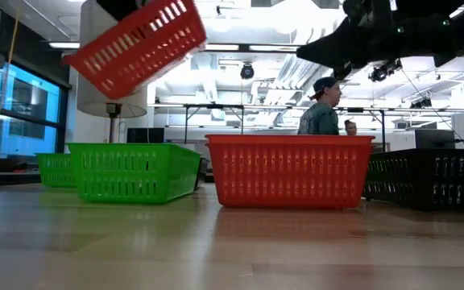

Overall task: Stack baskets by color
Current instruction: Stack the orange bin on the orange bin

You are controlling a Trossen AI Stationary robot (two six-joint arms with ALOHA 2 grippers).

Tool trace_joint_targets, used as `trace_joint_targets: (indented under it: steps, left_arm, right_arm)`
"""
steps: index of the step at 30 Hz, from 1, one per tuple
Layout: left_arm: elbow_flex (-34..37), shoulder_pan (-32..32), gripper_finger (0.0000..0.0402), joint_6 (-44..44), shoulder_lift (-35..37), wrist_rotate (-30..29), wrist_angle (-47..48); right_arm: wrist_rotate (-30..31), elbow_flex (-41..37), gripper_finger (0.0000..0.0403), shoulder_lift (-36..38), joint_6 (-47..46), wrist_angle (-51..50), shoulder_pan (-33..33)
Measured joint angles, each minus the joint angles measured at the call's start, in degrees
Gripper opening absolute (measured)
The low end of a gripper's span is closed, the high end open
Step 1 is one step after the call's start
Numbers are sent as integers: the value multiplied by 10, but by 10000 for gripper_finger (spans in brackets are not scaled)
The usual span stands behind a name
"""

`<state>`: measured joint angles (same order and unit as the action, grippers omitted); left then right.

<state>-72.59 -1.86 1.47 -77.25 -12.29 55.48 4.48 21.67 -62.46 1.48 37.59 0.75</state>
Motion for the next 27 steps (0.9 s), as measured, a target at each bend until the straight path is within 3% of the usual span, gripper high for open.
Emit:
trace_joint_targets:
  steps: [12,19,27]
  left_arm:
    - [-142,-13,0,-133,-170,50,-104]
    - [-149,-11,0,-171,-240,58,-185]
    - [-149,-3,0,-166,-286,43,-191]
  right_arm:
    - [31,0,0,7,5,-9,0]
    - [62,0,0,7,5,-28,0]
    - [62,0,0,7,0,-33,0]
